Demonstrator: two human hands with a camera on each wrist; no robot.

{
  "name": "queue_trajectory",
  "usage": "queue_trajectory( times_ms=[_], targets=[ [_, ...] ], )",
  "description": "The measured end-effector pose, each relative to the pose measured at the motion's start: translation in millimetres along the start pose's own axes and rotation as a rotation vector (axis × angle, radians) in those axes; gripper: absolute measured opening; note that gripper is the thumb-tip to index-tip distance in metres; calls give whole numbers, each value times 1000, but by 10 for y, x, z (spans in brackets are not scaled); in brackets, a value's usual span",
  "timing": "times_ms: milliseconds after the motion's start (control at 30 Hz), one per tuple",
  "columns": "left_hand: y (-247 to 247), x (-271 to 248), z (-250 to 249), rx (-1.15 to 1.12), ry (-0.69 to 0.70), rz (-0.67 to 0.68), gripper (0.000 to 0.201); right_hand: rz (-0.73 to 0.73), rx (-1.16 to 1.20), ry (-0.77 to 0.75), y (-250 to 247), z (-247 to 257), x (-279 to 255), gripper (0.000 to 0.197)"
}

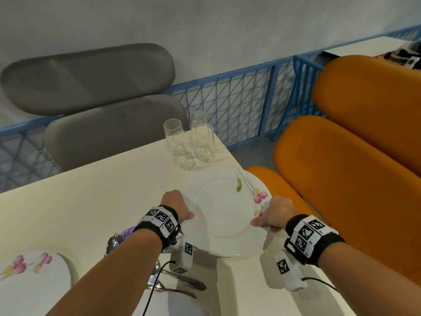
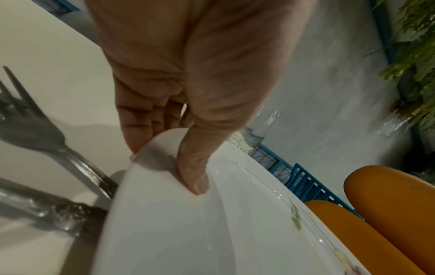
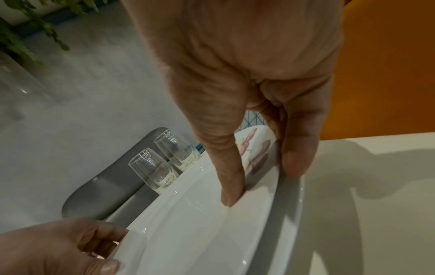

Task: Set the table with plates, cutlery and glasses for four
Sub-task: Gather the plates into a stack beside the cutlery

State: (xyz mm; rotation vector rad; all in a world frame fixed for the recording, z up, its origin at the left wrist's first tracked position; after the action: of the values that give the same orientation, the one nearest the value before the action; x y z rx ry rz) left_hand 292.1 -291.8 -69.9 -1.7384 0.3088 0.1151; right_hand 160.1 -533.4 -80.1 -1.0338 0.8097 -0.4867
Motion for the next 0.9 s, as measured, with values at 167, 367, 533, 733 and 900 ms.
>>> queue_trajectory(
  times_ms=[167, 367, 533, 733, 900],
  targets=[
    [-8, 43, -109, 49, 80, -41, 42, 54, -9, -15, -29, -77, 35, 36],
    [31, 11, -88, 97, 82, 4, 30, 10, -128, -87, -187, 40, 158, 27],
    [134, -88, -24, -2, -13, 49, 44, -110, -169, -179, -338, 355, 335, 21],
    [39, -80, -27, 15, 58, -20, 37, -113, -276, -186, -298, 346, 364, 24],
    [100, -129, 73, -96, -44, 30, 27, -17, -253, -123, -295, 225, 406, 23]
  ],
)
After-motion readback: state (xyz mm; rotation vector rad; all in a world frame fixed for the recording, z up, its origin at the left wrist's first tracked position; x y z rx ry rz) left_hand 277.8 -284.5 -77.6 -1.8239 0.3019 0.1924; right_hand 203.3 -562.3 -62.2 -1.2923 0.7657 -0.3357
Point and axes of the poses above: each hand's wrist, its own x-axis towards the middle knuckle, its own y-axis out of the palm, z = x × y, the point moved 4 cm from there along x, towards the middle knuckle, and after that the axes turned 15 degrees about -z, right-handed, at the moved point
